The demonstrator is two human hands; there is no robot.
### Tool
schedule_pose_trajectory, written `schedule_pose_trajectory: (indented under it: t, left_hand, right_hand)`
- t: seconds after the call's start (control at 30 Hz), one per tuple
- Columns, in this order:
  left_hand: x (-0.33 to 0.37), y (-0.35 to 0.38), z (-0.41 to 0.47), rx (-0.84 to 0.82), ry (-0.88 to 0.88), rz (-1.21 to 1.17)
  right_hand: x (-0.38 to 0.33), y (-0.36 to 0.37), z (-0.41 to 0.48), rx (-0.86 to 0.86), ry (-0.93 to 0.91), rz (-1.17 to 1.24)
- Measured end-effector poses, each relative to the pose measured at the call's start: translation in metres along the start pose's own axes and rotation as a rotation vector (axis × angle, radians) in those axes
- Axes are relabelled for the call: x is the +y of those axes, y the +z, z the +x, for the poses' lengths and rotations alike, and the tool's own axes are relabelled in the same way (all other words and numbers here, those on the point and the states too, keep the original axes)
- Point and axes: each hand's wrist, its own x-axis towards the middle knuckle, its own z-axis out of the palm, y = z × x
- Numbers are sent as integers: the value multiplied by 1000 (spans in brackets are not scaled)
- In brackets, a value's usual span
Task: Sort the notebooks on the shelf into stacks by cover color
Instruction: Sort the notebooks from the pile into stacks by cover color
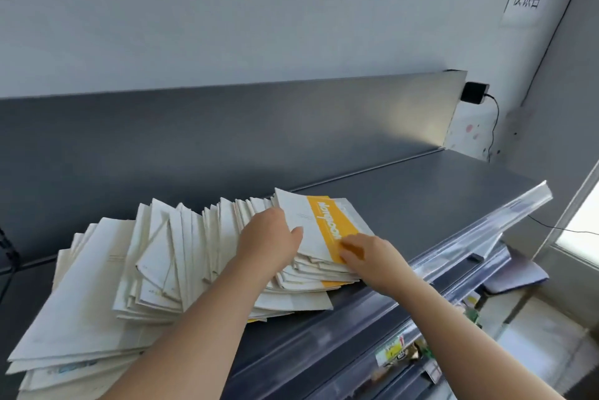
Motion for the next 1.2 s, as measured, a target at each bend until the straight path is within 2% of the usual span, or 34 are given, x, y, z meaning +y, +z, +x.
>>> schedule_pose_trajectory:
  t: [0.13, 0.3, 0.4, 0.67, 0.93, 1.07, 1.2]
  left_hand:
    - [5, 1, 8, 7, -130, 6]
    - [0, -2, 12, 11, -179, -109]
    - [6, -4, 6, 25, -210, -151]
    - [6, 0, -3, 42, -270, -251]
    - [-1, -39, -33, 220, -142, -633]
    - [-17, -63, -55, 322, -139, -717]
    - [-49, -90, -82, 437, -143, -691]
  right_hand:
    - [4, -5, -2, -61, -108, 64]
    - [17, -6, 5, 18, -12, 76]
    - [17, -3, 7, 18, -35, 59]
    - [13, 0, 11, -9, -23, 295]
    - [-29, -1, 13, 16, -44, 459]
    - [-74, -4, 3, 98, -146, 651]
    - [-120, -1, -9, 174, -215, 721]
